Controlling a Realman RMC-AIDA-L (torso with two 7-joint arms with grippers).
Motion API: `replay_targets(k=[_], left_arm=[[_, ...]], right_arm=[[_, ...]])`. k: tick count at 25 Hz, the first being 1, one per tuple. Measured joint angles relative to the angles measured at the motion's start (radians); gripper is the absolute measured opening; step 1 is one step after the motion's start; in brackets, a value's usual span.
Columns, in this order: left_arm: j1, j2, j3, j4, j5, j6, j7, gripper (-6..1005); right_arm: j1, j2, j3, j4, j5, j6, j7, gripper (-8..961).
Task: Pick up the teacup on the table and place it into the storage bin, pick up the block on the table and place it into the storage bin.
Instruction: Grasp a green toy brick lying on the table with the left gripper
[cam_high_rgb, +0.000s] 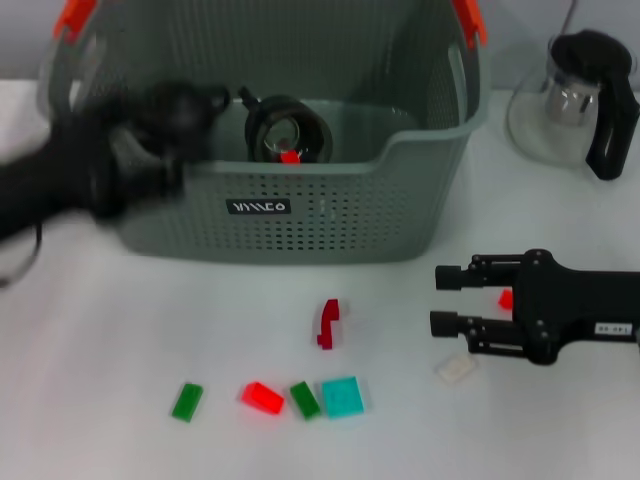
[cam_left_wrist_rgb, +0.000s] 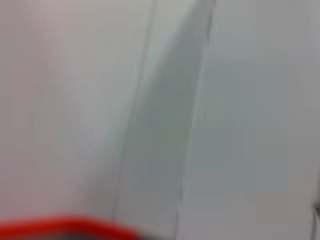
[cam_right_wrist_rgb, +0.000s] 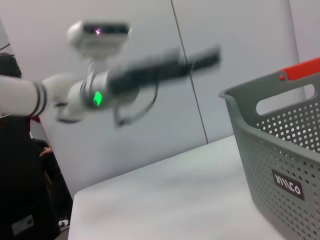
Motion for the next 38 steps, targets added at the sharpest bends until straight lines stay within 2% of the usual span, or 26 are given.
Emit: replay_targets(k=[4,8,9,12,15,22,38], left_arm=[[0.069,-0.013,-0.006,-0.036,0.180,0.019,0.191,823],[0.077,-0.013,-0.045,-0.117,0.398,0.010,0.326,820],[0.081,-0.013,-0.056,-0.166,0.491,-0.013,0.450,819],[0.088,-0.013,-0.070,-0.202,0.542,-0.037,0.552,817],[0.101,-0.014,-0.103,-0.236,0.569,-0.086,0.663,814],[0.105,-0.010,-0.111,-0.272,0.619,-0.206,0.685,808],[0.131,-0.007,-0.134,-0.261,0.622,-0.276,0.690,794]], right_arm=[[0.003,-0.001,0.000,-0.001,0.000,0.000,0.006,592],[0.003,-0.001,0.000,-0.001,-0.001,0.001,0.013,592],[0.004,-0.001,0.000,-0.002,-0.003,0.003,0.015,592],[0.004,-0.004,0.000,-0.003,-0.003,0.010,0.027,592],[0.004,-0.007,0.000,-0.003,-0.001,0.014,0.036,592],[0.003,-0.009,0.000,-0.003,-0.001,0.014,0.040,593],[-0.001,-0.009,0.000,-0.003,-0.005,0.014,0.042,593]])
